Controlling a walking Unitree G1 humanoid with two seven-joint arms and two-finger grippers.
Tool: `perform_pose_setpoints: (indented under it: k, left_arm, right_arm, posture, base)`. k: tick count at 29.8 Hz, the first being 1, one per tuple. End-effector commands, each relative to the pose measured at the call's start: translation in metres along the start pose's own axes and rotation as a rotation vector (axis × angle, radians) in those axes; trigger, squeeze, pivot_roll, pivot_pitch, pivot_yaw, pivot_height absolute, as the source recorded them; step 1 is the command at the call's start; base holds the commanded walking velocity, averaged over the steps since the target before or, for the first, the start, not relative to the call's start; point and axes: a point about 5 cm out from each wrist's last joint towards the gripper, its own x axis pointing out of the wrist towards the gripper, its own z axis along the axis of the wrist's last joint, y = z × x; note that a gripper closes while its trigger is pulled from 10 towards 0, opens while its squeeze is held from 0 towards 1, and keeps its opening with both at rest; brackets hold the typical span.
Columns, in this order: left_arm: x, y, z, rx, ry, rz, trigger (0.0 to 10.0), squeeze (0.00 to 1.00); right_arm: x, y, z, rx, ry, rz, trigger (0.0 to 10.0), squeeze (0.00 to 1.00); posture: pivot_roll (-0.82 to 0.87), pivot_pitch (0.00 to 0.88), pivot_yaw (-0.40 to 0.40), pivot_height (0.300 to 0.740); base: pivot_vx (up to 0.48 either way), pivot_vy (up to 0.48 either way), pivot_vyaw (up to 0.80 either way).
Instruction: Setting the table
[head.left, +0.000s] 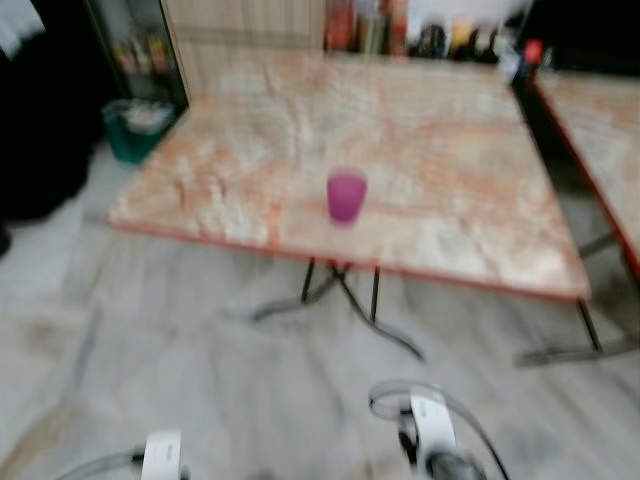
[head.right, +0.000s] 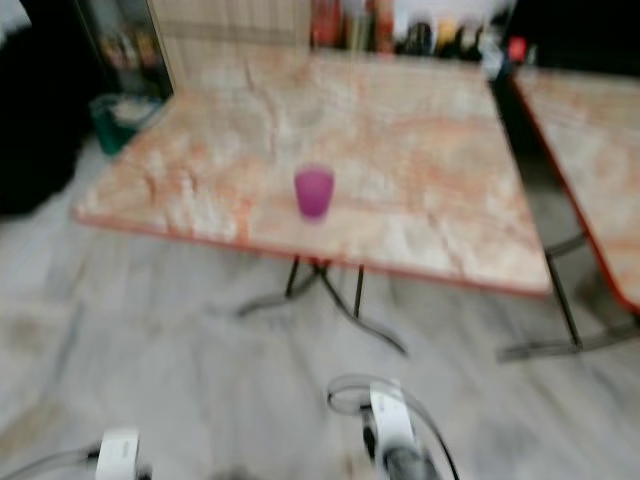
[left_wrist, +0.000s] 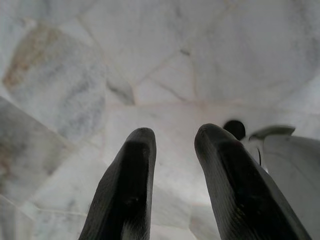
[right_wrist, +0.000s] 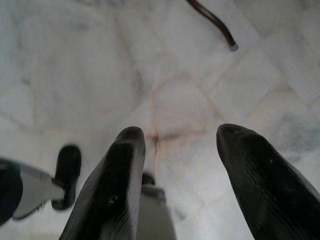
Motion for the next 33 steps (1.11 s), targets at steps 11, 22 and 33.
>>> perform_pose_setpoints:
  k: [11, 22, 33]
  left_arm:
    - [0.0, -0.006, -0.001, 0.005, 0.011, -0.017, 10.0, 0.0]
    - [-0.002, 0.001, -0.007, -0.032, 0.021, 0.044, 10.0, 0.85]
    - [-0.003, 0.025, -0.01, -0.074, 0.046, 0.212, 10.0, 1.0]
  right_arm:
    - [-0.002, -0.007, -0.013, -0.004, 0.048, -0.025, 10.0, 0.0]
    - [-0.003, -0.009, -0.016, -0.011, 0.059, -0.034, 10.0, 0.0]
    - [-0.003, -0.013, -0.017, 0.006, 0.057, -0.05, 10.0, 0.0]
  posture:
    - [0.13, 0.086, -0.01, 0.715]
    - [0.13, 0.096, -0.016, 0.715]
    - [0.14, 0.081, -0.009, 0.715]
  base:
    - [0.254, 0.0, -0.42]
    - [0.0, 0.0, 0.0]
    - [0.0, 0.0, 0.0]
